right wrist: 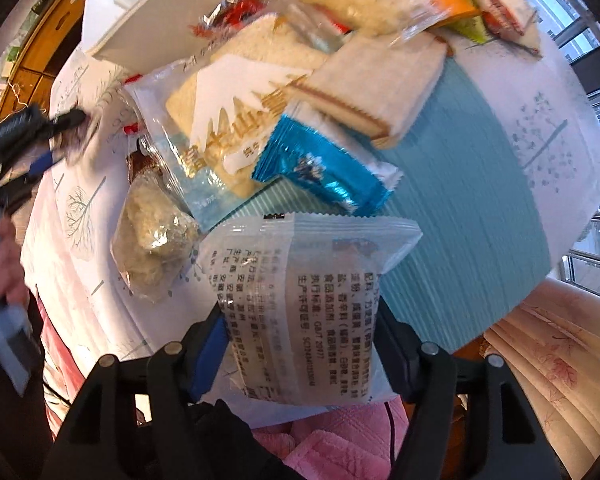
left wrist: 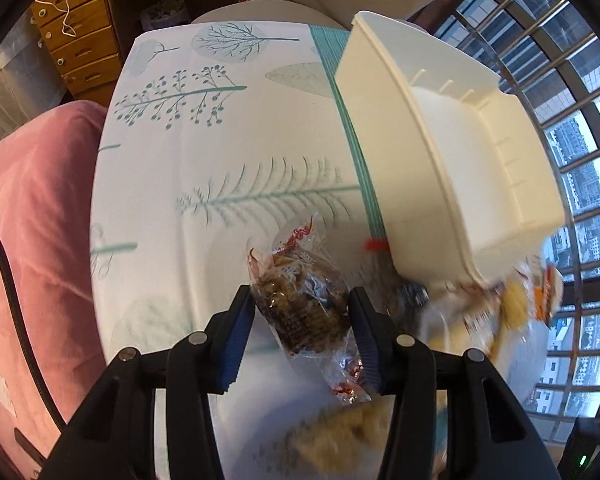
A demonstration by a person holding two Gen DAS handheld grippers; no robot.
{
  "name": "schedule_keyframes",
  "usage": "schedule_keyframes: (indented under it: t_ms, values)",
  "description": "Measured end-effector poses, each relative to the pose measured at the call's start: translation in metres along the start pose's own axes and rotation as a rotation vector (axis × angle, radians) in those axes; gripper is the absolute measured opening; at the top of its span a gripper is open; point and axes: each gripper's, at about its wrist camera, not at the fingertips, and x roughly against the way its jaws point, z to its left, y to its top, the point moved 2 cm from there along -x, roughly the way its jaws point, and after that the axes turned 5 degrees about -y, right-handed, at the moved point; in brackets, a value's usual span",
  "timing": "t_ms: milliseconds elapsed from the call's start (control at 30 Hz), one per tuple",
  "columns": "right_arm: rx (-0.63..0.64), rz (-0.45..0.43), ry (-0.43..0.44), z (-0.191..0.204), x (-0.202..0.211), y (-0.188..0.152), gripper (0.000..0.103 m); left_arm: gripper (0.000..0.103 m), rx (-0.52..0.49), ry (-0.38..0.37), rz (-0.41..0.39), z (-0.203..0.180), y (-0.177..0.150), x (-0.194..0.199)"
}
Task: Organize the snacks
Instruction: 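Carry both bags into the white basket while both tools open to release them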
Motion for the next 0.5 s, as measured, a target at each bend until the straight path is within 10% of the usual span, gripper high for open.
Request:
schedule_keyframes:
  t_ms: [500]
  values:
    - [0.052,-0.107,0.116,-0.04,0.095,0.046,0.068,0.047,-0.023,-0.04,0.031,-0.052,-0.038,0.087]
